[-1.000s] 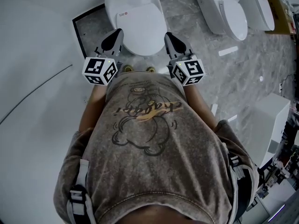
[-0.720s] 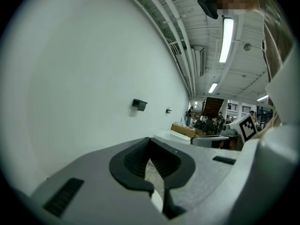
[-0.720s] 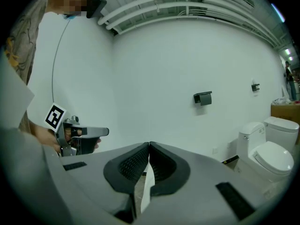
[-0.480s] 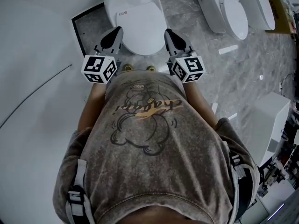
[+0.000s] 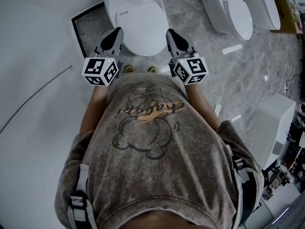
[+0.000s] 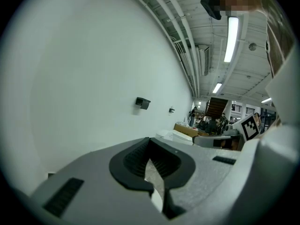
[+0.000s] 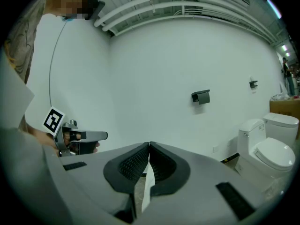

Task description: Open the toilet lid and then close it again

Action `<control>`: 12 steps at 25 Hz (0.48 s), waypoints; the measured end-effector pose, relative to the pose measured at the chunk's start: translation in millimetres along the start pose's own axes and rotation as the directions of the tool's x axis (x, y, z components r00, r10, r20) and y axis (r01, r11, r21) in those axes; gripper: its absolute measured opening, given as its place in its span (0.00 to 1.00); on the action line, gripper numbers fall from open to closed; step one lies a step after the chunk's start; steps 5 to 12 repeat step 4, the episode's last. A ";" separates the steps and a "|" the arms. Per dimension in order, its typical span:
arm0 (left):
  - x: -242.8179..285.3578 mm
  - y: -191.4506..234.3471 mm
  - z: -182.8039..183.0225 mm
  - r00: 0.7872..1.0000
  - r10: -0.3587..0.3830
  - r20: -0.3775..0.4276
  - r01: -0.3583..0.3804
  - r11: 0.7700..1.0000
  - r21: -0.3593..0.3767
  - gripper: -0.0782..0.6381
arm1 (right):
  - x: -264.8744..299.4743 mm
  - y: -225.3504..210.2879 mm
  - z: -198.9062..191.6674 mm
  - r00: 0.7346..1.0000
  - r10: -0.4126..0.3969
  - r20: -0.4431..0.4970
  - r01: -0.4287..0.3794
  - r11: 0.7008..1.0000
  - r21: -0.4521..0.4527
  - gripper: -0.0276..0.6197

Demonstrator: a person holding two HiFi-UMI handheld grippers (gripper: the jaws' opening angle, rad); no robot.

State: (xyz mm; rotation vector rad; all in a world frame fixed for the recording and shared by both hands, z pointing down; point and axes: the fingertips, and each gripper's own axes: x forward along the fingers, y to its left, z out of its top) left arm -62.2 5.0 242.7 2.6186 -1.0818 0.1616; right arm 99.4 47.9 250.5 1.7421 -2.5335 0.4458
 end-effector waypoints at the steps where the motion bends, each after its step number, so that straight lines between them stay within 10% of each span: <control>1: 0.7 -0.5 -0.2 1.000 0.002 0.000 -0.002 1.000 -0.002 0.12 | 0.0 -1.1 0.3 1.000 0.000 0.000 0.000 1.000 0.000 0.09; 12: 3.3 -2.3 -1.0 1.000 0.004 0.000 -0.004 1.000 -0.005 0.12 | 0.7 -4.2 0.6 1.000 0.002 0.000 -0.002 1.000 -0.001 0.09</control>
